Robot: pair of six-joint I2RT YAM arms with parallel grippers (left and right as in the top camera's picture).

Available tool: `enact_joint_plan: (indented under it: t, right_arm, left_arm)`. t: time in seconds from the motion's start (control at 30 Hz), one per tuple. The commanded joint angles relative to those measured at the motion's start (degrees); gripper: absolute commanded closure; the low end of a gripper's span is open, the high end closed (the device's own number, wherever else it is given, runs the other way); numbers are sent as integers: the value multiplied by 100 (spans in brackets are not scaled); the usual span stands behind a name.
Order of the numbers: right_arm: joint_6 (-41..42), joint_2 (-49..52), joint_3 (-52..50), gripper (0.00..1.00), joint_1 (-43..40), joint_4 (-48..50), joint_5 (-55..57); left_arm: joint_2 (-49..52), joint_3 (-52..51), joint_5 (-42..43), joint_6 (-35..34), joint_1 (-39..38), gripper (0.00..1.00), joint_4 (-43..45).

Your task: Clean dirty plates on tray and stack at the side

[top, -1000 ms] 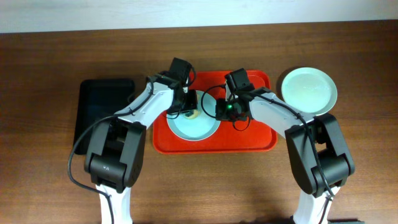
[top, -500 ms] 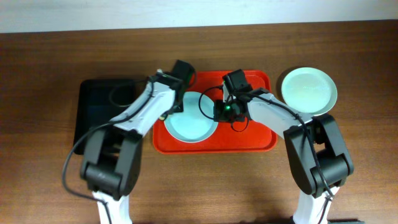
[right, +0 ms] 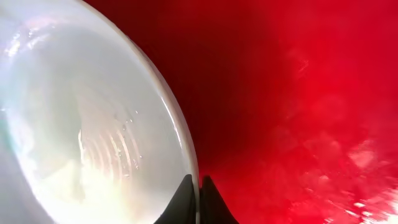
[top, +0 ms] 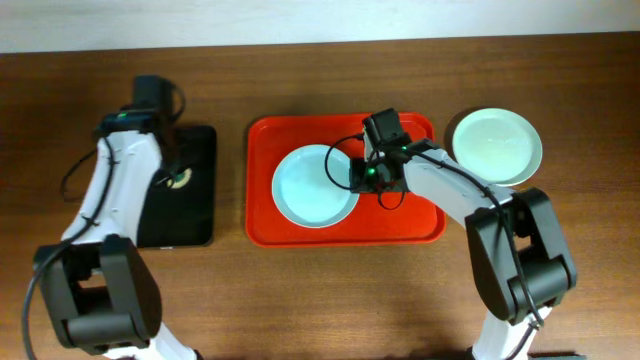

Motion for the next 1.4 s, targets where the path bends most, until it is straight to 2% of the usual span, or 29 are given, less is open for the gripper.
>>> enact_joint_plan:
  t: [0.0,0.2,0.27,0.33,0.4,0.47,0.53,0.6,0.63,0.7,0.8,0.97,1.2,1.27,1.37]
  right_arm:
    - [-321,-466,37,96,142,-15,372]
    - [-505,-732,483,96,621,-678,1757]
    - [-579,-748,737,96,761,-984,2127]
    - [-743,-750,1231,96,1012,-1537,2861]
    - [-973,-750,1569,96,1217,-1878,3342]
    - [-1158,-750,1941,96,1449,-2253,4013]
    - [-1320,-750,2330,96,1725,-2612,4968]
    - [-1749,-750,2627,96,2055,-2712,6017]
    - [-1969,-750,2706,96,2188,-2712,6417]
    - [-2490,-748,2804,96,2483,-2632,7420]
    - [-3633,-745,2804,96,2846,-2192,8664]
    - [-5624,-743,2804,96,3093,-1626,8811]
    - [-7136,-743,2804,96,3244,-901,10137]
    - [-7167,-743,2804,96,3252,-774,10334]
    - [-5727,-741,2688,96,3235,-984,9683]
  left_arm:
    - [354,-400,426,13,413,100,264]
    - [756,-516,1054,13,544,99,643]
    - [844,-516,1049,13,546,89,678]
    - [909,-516,1049,11,546,67,743]
    - [874,-466,1054,11,546,64,758]
    - [817,-339,1075,13,546,57,715]
    - [713,-190,1228,13,546,53,658]
    - [560,-50,1499,13,546,44,562]
    - [503,-44,1589,11,546,39,566]
    - [417,-44,1628,11,546,1,562]
    - [413,-46,1626,11,546,1,514]
    - [413,-46,1626,11,546,1,522]
    - [413,-46,1626,11,546,1,522]
    - [413,-46,1626,11,546,1,522]
    - [413,-46,1626,11,546,1,522]
